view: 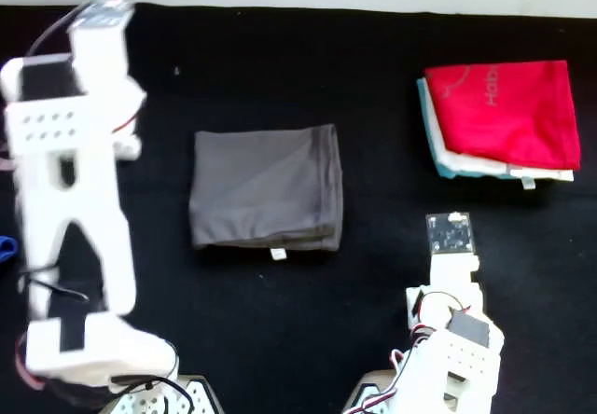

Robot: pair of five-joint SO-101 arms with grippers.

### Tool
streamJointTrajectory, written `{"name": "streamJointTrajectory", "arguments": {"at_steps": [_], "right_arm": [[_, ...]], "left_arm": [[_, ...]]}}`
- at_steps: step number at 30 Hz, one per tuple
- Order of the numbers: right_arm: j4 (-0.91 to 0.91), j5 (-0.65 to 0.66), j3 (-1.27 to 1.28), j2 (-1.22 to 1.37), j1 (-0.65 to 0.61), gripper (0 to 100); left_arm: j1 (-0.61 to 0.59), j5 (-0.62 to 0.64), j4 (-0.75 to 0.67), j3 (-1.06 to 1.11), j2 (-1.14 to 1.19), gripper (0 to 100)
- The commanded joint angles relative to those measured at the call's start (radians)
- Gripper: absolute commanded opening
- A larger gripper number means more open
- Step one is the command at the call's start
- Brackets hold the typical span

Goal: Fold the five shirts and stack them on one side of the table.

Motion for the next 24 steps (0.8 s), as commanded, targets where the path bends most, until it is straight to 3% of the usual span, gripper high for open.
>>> {"name": "streamJointTrajectory", "arguments": {"at_steps": [1, 8, 12, 19, 24], "right_arm": [[0.007, 0.005, -0.004, -0.005, 0.012, 0.6], [0.349, 0.011, -0.323, -0.002, -0.071, 0.6], [0.427, 0.008, -0.513, 0.002, -0.163, 0.6], [0.472, 0.005, -0.742, 0.007, -0.332, 0.6], [0.444, -0.038, -0.799, 0.157, -0.4, 6.7]], "left_arm": [[-0.108, -0.08, -0.186, 0.354, -0.137, 1], [-0.28, -0.121, -0.637, 0.88, -0.272, 1], [-0.314, -0.121, -0.862, 1.099, -0.317, 1], [-0.312, -0.121, -1.059, 1.299, -0.338, 1], [-0.308, -0.121, -1.079, 1.308, -0.331, 1]]}}
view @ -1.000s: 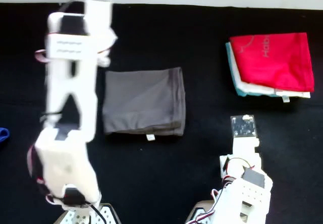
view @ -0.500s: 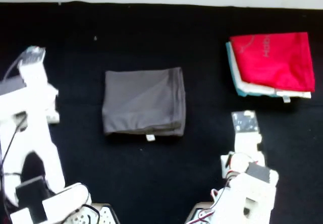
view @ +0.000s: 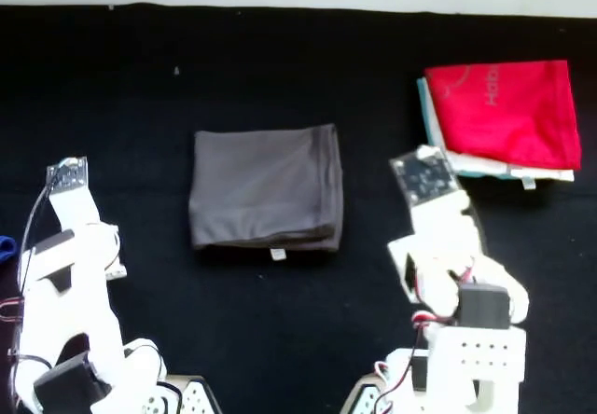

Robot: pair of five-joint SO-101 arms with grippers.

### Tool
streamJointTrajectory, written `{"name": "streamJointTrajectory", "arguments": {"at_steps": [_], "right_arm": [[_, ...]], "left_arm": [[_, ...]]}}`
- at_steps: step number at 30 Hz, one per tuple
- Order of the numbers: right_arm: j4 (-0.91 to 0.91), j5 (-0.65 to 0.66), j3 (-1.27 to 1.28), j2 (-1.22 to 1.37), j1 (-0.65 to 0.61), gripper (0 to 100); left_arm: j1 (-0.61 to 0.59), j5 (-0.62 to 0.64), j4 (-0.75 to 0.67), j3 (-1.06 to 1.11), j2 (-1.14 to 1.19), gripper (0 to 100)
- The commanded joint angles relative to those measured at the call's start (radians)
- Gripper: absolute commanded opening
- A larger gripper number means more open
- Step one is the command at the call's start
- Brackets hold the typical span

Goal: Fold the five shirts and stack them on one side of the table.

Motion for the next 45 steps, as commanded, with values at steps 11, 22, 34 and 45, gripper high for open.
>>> {"name": "streamJointTrajectory", "arguments": {"at_steps": [11, 22, 34, 45], "right_arm": [[-0.016, -0.537, -0.584, 0.708, -0.344, 18.0], [0.038, -0.795, -0.995, 1.251, -0.42, 34.1], [0.073, -0.799, -1.346, 1.696, -0.435, 32.6], [0.226, -0.789, -1.521, 1.939, -0.421, 0.3]], "left_arm": [[-0.001, -0.008, -0.032, 0.004, -0.007, 1], [-0.001, -0.005, -0.034, 0.004, -0.007, 1], [-0.001, -0.005, -0.034, 0.004, -0.007, 1], [-0.001, -0.005, -0.034, 0.004, -0.007, 1]]}}
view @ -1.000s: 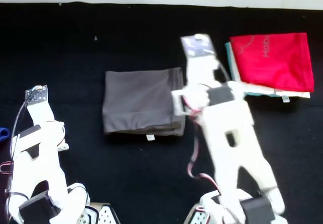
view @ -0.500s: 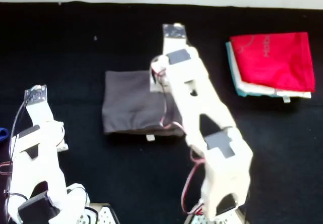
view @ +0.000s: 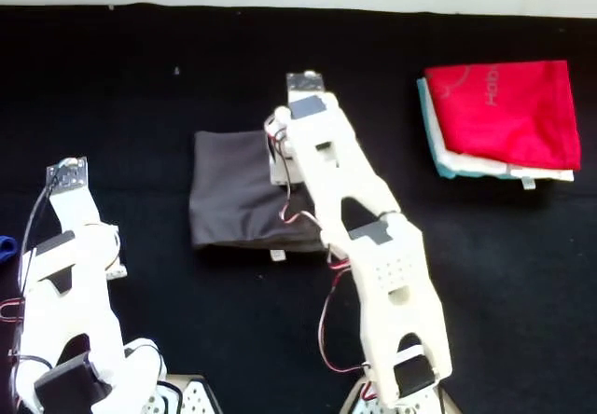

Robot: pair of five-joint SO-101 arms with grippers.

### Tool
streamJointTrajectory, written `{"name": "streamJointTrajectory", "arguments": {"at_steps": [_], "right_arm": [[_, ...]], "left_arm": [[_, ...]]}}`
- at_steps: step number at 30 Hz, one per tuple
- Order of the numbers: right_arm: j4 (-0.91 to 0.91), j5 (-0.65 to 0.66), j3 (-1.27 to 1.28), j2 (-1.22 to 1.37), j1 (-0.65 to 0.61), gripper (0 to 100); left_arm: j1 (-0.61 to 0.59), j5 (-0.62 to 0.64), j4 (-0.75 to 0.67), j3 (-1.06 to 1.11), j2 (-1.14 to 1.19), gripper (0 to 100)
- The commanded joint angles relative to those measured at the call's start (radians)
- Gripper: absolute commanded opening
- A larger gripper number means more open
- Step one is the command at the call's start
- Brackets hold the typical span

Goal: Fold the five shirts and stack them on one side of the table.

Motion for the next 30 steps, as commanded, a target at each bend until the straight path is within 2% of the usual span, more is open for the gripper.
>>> {"name": "streamJointTrajectory", "arguments": {"at_steps": [1, 6, 11, 14, 23, 30], "right_arm": [[0.067, 0.015, -0.062, 0.053, 0.013, 3.9], [0.166, 0.133, -0.179, 0.064, 0.114, 0.6], [0.308, 0.295, -0.47, 0.062, 0.263, 0.5], [0.305, 0.374, -0.579, 0.016, 0.349, 0.5], [0.303, 0.58, -0.587, -0.182, 0.536, 0.5], [0.232, 0.703, -0.587, -0.07, 0.708, 0.5]], "left_arm": [[-0.001, -0.005, -0.025, 0.001, -0.005, 1], [-0.001, -0.005, -0.025, 0.001, -0.005, 1], [-0.001, -0.005, -0.025, 0.001, -0.005, 1], [-0.001, -0.005, -0.025, 0.001, -0.005, 1], [-0.001, -0.005, -0.025, 0.001, -0.005, 1], [-0.001, -0.005, -0.025, 0.001, -0.005, 1]]}}
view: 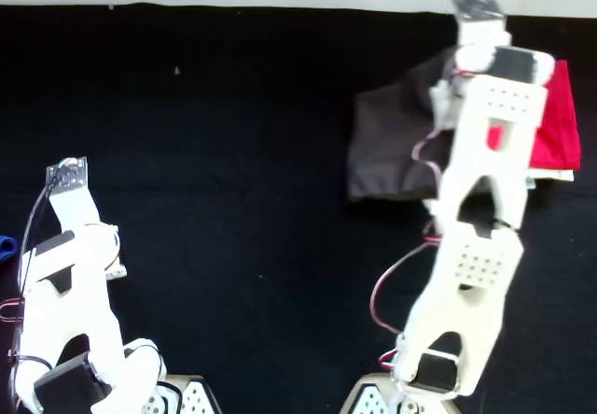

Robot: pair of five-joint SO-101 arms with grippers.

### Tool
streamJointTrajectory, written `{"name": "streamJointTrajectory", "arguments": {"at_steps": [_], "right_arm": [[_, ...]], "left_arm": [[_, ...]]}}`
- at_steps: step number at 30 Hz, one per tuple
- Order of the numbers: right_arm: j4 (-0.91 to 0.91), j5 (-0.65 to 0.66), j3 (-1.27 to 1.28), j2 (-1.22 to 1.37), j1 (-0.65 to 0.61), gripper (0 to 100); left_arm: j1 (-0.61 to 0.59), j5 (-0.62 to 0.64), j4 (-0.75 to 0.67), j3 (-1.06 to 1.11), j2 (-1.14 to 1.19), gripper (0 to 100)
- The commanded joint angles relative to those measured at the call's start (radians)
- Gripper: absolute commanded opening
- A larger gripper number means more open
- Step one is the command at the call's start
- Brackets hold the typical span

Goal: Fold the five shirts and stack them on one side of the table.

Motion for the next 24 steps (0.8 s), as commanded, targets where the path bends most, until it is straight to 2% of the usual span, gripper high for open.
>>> {"name": "streamJointTrajectory", "arguments": {"at_steps": [1, 8, 16, 24], "right_arm": [[-0.073, 0.048, -0.044, 0.058, 0.076, 0.5], [-0.102, 0.092, -0.059, 0.231, 0.067, 0.5], [0.019, 0.092, -0.271, 0.082, -0.004, 0.5], [0.019, 0.117, -0.286, -0.147, -0.007, 0.5]], "left_arm": [[-0.001, -0.005, -0.025, 0.001, -0.005, 1], [-0.001, -0.005, -0.025, 0.001, -0.005, 1], [-0.001, -0.005, -0.025, 0.001, -0.005, 1], [-0.001, -0.005, -0.025, 0.001, -0.005, 1]]}}
